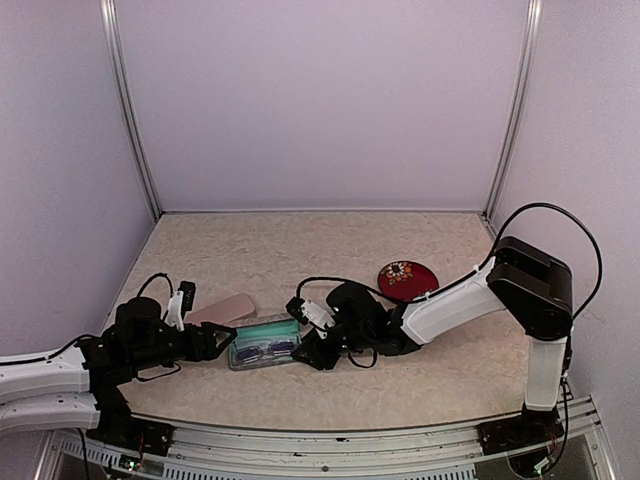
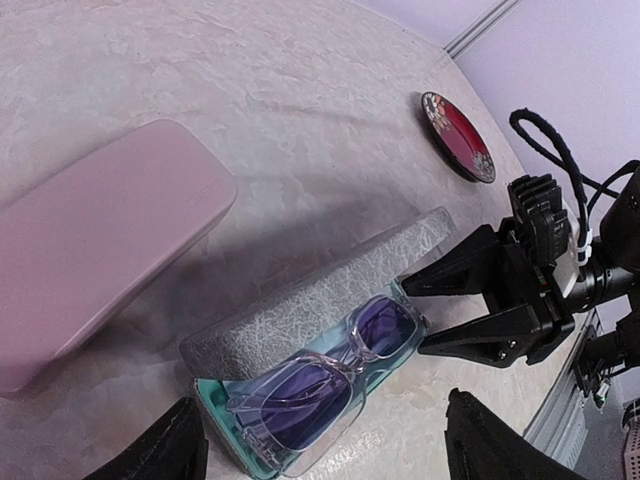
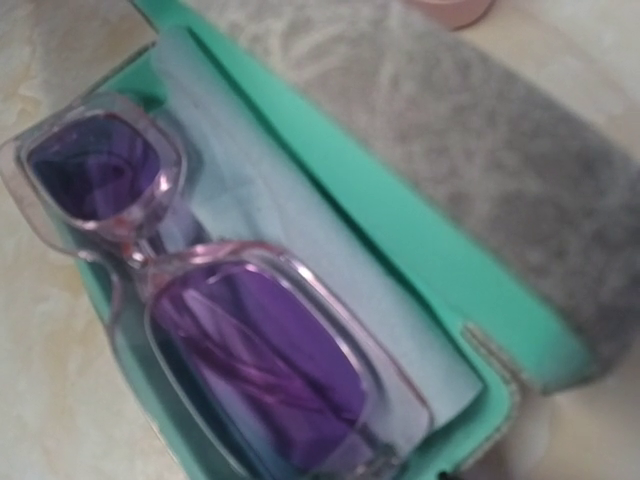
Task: Organize the sunglasses
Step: Adjust the sunglasses in the sunglasses case.
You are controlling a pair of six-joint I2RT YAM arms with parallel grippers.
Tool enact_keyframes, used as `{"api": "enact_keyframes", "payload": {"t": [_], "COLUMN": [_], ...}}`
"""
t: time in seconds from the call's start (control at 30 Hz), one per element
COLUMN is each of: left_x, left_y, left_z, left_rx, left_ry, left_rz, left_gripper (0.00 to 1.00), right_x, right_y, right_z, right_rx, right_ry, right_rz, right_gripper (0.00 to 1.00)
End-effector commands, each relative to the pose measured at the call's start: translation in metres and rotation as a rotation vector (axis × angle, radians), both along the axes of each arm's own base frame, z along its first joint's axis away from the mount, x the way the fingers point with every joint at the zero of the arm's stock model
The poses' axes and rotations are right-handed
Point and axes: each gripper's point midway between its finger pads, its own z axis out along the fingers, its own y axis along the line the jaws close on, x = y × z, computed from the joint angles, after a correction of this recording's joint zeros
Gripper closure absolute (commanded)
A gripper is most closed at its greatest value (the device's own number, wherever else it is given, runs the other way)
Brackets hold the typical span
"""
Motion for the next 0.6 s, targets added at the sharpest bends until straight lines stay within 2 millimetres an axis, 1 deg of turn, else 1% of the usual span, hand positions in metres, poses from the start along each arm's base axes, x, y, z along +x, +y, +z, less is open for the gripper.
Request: {"api": "enact_keyframes", "payload": {"t": [0.0, 0.07, 0.2, 0.37, 0.47, 0.57], "left_x": [0.009, 0.009, 0.008, 0.006, 0.008, 0.014], "left_y": [0.0, 0.0, 0.002, 0.007, 0.007, 0.005], "left_z": [0.015, 0.014, 0.009, 0.003, 0.009, 0.02], "left_rx": [-0.009, -0.004, 0.015, 0.027, 0.02, 0.019], "left_ry": [-0.05, -0.049, -0.034, -0.024, -0.04, -0.065], "left_rz": [0.019, 0.02, 0.021, 0.034, 0.045, 0.051], "left_gripper": [0.2, 0.2, 0.2, 0.2, 0.19, 0.19], "right_x": [0.006, 0.005, 0.0, -0.005, -0.003, 0.0], "right_y": [0.003, 0.004, 0.003, 0.0, 0.0, 0.003], "right_z": [0.0, 0.001, 0.004, 0.014, 0.022, 0.032], "right_rx": [0.007, 0.012, 0.026, 0.054, 0.077, 0.11], "right_ry": [0.015, 0.021, 0.03, 0.037, 0.05, 0.07], "right_rz": [-0.011, -0.004, 0.012, 0.016, 0.009, -0.003], "right_gripper": [0.51, 0.51, 0.44, 0.35, 0.31, 0.31]}}
